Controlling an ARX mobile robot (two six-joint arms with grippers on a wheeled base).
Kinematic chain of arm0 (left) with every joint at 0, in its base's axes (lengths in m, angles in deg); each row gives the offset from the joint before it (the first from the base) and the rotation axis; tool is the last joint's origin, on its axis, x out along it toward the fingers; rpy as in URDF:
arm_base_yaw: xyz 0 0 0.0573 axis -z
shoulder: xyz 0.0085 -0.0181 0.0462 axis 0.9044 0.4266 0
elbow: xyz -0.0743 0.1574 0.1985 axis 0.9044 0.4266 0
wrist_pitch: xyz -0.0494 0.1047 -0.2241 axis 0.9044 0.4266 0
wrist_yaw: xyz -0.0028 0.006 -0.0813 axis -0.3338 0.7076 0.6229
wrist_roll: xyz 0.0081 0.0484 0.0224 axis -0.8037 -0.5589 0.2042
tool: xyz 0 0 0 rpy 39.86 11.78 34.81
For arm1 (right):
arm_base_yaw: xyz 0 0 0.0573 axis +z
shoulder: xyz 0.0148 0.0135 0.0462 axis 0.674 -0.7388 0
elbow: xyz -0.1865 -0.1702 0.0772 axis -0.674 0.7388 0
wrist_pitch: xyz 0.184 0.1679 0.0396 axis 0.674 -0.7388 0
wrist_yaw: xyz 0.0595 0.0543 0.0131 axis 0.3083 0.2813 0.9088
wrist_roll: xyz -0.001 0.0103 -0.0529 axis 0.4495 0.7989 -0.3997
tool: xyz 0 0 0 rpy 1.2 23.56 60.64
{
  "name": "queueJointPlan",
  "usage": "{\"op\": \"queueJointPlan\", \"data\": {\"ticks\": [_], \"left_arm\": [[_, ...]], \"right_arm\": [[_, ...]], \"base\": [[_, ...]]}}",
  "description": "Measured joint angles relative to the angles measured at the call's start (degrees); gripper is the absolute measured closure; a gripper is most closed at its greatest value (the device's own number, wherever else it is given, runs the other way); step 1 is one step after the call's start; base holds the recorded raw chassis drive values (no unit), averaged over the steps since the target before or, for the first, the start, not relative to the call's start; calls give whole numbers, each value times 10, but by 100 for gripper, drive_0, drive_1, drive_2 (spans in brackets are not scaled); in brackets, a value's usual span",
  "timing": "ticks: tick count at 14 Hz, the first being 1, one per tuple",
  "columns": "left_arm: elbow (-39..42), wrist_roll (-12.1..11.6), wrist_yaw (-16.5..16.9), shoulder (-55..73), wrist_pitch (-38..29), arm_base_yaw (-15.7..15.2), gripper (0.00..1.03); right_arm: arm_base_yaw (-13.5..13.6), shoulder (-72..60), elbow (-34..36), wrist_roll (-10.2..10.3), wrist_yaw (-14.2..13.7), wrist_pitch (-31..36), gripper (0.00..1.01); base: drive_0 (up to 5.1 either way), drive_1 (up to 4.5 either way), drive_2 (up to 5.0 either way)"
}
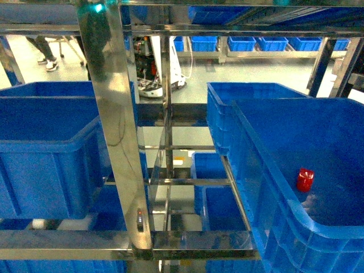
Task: Pick red block from blue box to shelf
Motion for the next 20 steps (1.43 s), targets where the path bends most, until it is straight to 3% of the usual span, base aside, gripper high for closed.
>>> {"op": "queueJointPlan", "data": {"ticks": [12, 20], "left_arm": [[0, 0, 0, 0, 0, 0, 5], [0, 0, 0, 0, 0, 0, 5]], "right_arm": [[0, 331, 31, 0, 0, -284, 99], [0, 453, 31, 0, 0, -403, 99]], "base": [[0, 0, 0], [0, 0, 0]]}}
